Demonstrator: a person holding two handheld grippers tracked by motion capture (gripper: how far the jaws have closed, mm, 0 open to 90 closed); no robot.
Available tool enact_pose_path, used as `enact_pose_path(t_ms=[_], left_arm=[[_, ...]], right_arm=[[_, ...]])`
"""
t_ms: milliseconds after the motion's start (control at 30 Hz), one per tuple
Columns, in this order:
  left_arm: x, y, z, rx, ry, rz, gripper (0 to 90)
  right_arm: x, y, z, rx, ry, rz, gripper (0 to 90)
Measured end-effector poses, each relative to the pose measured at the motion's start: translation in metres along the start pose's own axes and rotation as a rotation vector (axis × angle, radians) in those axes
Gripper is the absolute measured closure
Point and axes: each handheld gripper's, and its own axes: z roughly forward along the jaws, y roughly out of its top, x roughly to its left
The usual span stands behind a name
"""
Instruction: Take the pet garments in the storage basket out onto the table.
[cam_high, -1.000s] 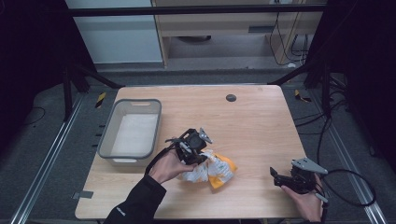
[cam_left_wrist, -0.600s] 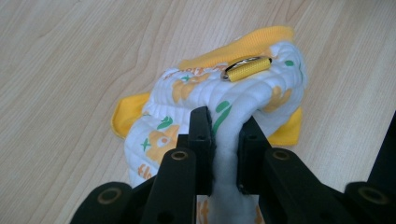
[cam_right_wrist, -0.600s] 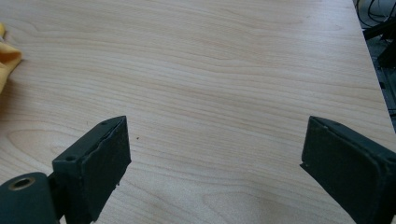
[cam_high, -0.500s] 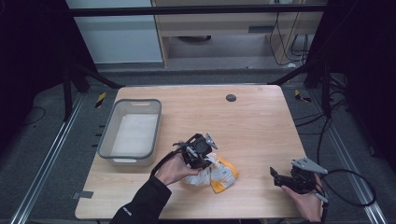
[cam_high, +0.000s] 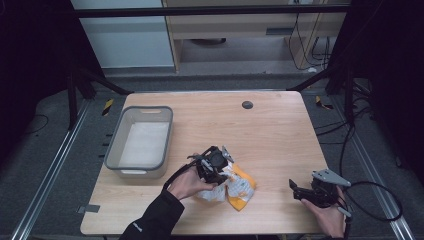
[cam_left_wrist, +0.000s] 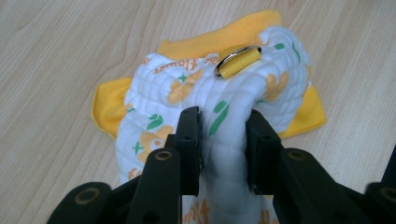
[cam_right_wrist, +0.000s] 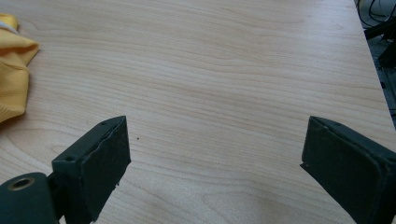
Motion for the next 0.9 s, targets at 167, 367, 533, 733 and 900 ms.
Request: enact_pose_path(t_ms=[167, 367, 533, 733, 900], left_arm=[[0.0, -0.002, 0.002, 0.001, 0.01, 0.012, 60.8], [0.0, -0.004, 0.002, -0.003, 0.004, 0.011, 50.5], [0.001, -0.006, -0.002, -0.024, 0.009, 0.009, 40.2], [0.0, -0.009, -0.011, -0.057, 0.009, 0.01, 35.5], [0.0, -0.014, -0.024, -0.112, 0.019, -0.009, 30.6]], right_arm=[[0.0, 0.0, 0.0, 0.002, 0.002, 0.002, 7.9], [0.0, 0.0, 0.0, 0.003, 0.001, 0.002, 7.8], [0.001, 0.0, 0.0, 0.007, 0.004, 0.007, 7.7], [0.001, 0.0, 0.001, 0.009, 0.005, 0.005, 7.6], [0.001, 0.0, 0.0, 0.007, 0.003, 0.006, 7.5]])
